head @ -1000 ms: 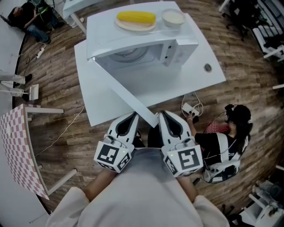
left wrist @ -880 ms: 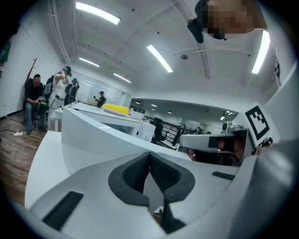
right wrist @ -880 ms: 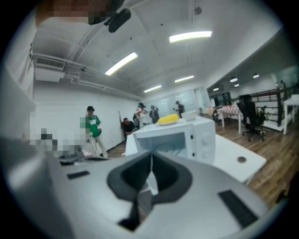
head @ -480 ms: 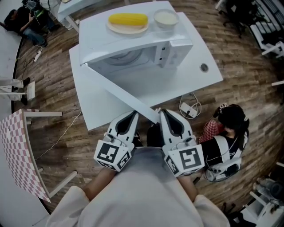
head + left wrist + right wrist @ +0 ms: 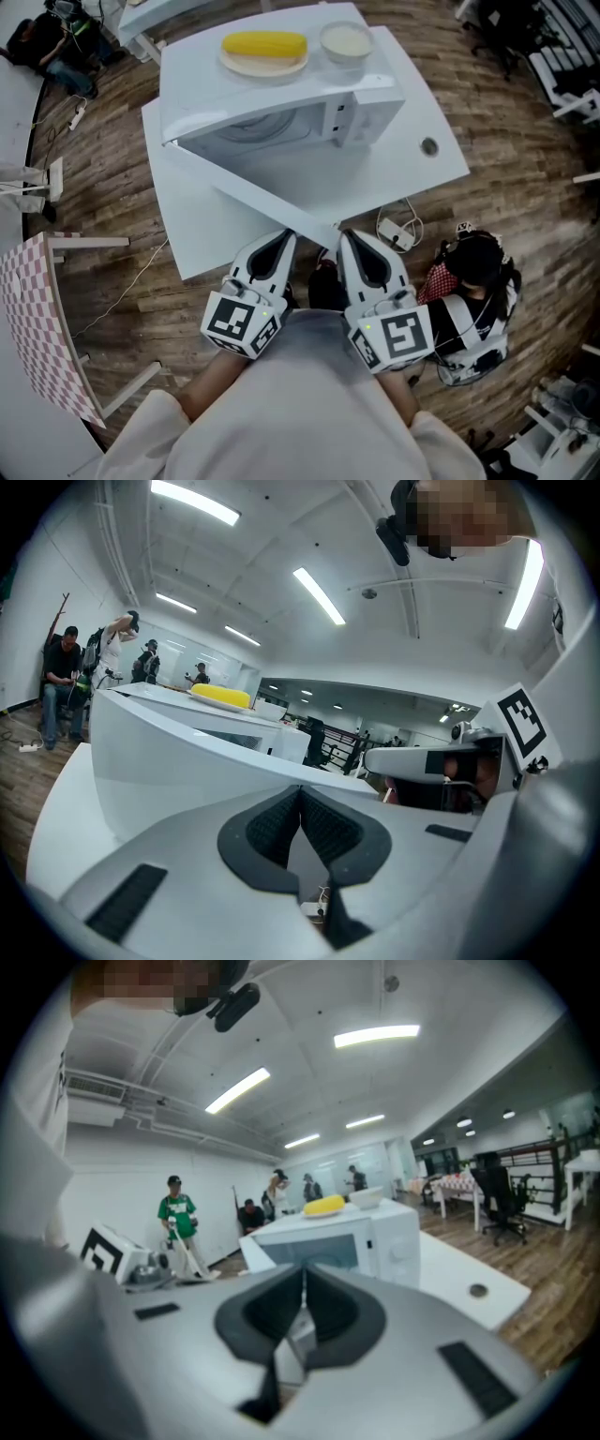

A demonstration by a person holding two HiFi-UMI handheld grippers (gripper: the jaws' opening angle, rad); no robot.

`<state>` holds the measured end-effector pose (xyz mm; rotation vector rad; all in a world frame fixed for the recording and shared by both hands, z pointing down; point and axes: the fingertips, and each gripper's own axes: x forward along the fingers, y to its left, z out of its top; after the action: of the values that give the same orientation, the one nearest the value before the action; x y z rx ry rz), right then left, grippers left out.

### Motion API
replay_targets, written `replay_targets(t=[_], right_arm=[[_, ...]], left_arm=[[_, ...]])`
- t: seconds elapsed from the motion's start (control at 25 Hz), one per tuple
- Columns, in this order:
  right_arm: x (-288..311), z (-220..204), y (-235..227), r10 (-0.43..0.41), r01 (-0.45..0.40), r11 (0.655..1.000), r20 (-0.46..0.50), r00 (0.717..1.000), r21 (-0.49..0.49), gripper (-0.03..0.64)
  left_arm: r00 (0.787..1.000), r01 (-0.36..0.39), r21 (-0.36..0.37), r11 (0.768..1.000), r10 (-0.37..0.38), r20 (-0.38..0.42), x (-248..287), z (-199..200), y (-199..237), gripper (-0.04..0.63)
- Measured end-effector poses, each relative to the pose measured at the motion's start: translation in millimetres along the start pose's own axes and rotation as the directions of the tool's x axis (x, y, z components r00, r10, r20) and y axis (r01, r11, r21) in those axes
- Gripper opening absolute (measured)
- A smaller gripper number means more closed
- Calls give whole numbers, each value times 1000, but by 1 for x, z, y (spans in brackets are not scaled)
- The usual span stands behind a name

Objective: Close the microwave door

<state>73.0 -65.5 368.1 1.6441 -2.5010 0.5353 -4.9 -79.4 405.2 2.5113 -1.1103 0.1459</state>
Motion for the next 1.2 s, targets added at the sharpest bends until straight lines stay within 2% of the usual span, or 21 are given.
replay_targets(t=[1.2], right_arm=[[27,13,-55,39,-39,999,-18,999,-10,23]], left_arm=[[998,-49,-14,999,50,46,85,22,16,15]])
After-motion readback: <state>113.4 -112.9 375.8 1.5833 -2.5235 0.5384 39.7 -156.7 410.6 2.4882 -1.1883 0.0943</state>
